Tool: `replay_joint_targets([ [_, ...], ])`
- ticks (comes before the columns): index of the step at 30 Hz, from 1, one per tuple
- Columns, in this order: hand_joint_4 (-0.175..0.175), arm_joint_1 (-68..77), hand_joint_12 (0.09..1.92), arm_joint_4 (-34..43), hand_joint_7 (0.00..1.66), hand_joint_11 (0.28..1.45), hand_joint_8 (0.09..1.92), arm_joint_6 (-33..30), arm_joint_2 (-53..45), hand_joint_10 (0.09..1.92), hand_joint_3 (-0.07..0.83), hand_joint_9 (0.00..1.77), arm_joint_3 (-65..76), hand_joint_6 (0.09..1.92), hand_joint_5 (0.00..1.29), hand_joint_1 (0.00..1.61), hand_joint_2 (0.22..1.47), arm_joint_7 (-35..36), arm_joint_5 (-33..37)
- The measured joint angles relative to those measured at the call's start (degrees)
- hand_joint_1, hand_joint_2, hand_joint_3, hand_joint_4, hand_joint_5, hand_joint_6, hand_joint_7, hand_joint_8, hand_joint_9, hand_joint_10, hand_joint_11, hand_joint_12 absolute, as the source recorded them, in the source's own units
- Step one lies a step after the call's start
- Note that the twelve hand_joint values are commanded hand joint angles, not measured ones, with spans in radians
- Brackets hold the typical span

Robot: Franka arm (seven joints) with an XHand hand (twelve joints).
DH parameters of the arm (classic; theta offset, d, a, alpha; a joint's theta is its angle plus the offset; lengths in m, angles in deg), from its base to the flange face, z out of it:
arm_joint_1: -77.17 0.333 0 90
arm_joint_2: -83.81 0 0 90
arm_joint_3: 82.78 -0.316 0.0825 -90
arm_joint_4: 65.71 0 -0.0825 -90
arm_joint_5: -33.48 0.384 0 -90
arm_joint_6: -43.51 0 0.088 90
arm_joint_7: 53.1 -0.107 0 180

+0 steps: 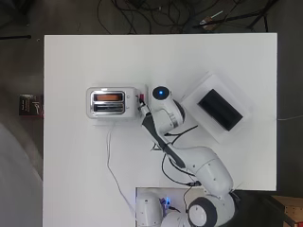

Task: Teleoperate dual arm-hand system to toast a bread

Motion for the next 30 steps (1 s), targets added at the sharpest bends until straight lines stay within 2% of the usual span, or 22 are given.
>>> replay_joint_targets([
  [5, 0.013, 0.90, 0.09, -1.74, 0.18, 0.37, 0.09, -1.00, 0.42, 0.09, 0.005, 0.22, 1.55, 0.09, 0.10, 0.02, 0.93, -0.69, -0.99],
  [11, 0.008, -1.01, 0.09, 0.24, 0.28, 0.45, 0.09, 1.47, -0.43, 0.09, 0.005, 0.37, -8.13, 0.09, 0.14, 0.00, 0.99, -2.73, 0.12],
  [15, 0.005, -1.45, 0.09, 5.90, 0.31, 0.49, 0.09, 4.34, -1.87, 0.09, -0.009, 0.46, -17.72, 0.09, 0.18, 0.00, 0.96, -1.73, 0.52],
  [21, -0.041, -2.06, 0.09, 14.34, 0.27, 0.46, 0.09, 10.37, -4.71, 0.09, 0.009, 0.42, -29.56, 0.09, 0.17, 0.00, 0.99, 1.75, 2.28],
  [25, -0.048, -3.87, 0.09, 15.31, 0.23, 0.44, 0.09, 12.79, -4.90, 0.09, 0.003, 0.38, -36.14, 0.09, 0.17, 0.04, 0.99, 8.12, 3.38],
  [30, -0.052, -5.28, 0.09, 16.34, 0.17, 0.41, 0.09, 15.82, -5.38, 0.09, 0.004, 0.31, -39.59, 0.09, 0.13, 0.08, 1.00, 9.69, 3.39],
])
